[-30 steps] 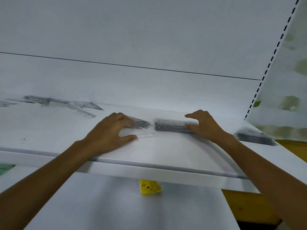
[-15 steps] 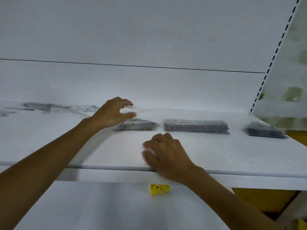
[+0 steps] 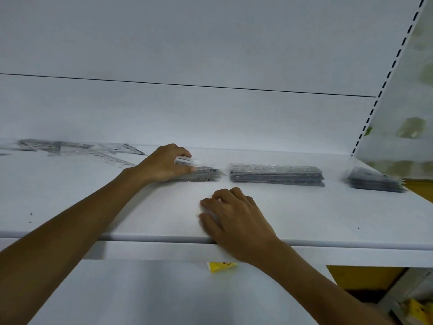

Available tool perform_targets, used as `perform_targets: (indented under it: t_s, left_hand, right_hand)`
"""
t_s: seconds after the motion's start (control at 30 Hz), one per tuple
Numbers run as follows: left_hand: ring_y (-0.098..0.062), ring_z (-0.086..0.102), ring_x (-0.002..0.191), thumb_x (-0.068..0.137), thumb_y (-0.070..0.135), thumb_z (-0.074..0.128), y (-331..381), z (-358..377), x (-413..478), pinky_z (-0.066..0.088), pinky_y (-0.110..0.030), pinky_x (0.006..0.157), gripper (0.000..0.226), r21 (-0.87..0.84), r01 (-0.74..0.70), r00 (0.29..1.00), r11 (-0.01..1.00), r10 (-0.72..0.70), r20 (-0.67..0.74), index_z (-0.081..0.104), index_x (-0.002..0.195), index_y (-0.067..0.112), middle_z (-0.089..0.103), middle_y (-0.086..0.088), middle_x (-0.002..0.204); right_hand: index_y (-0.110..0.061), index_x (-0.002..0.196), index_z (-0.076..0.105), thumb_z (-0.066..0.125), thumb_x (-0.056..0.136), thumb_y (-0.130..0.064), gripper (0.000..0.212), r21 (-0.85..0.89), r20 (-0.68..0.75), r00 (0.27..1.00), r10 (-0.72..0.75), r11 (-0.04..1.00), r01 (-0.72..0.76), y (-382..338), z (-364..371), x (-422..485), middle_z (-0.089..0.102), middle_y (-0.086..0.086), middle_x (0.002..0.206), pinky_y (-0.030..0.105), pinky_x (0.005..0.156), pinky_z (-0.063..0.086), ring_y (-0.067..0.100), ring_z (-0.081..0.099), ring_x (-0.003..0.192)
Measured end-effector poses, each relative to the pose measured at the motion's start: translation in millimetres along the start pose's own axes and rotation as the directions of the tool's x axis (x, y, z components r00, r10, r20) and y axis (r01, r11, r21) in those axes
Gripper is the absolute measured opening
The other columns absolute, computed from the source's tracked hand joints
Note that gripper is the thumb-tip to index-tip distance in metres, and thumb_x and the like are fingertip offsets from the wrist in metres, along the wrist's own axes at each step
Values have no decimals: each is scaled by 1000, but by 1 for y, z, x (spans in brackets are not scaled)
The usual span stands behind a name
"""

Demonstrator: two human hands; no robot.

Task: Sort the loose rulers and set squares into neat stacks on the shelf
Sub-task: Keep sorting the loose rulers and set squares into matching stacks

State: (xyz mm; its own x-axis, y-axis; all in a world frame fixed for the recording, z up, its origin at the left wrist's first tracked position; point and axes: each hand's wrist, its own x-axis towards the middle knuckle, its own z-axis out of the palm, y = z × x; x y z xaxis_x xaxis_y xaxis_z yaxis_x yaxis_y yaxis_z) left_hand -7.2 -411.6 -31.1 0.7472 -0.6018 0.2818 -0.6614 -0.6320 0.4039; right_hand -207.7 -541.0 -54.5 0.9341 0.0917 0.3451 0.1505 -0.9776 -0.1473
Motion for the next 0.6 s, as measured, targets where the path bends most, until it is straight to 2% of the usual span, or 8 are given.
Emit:
perform_targets:
  t_s: [0.3,0.43,0.6]
  left_hand:
    - [-7,45,101,83,39,60,-7,10,4,30,-21,84,30,-45,40,999,998,-40,18,61,110,26,53,9,109]
    - [-7,46,101,80,45,60,-6,9,3,30,-22,82,28,-57,44,999,997,-44,14,61,105,31,53,10,107]
    - [-14,42,118,81,49,60,-5,7,0,31,-27,89,42,-36,55,998,998,-55,11,54,118,31,48,4,125]
  right_hand:
    - [-21,118,53,34,95,-40,35,-4,-30,999,-15,1000,15,1,2,0,49,0,122,33,94,32,20,39,110]
    - [-22,119,53,33,95,-40,36,-9,-44,999,-16,1000,15,2,3,0,49,-1,123,33,95,31,19,38,111]
    - [-22,120,53,36,94,-40,36,9,-48,999,-21,1000,22,4,3,1,50,-1,122,34,95,33,19,39,111]
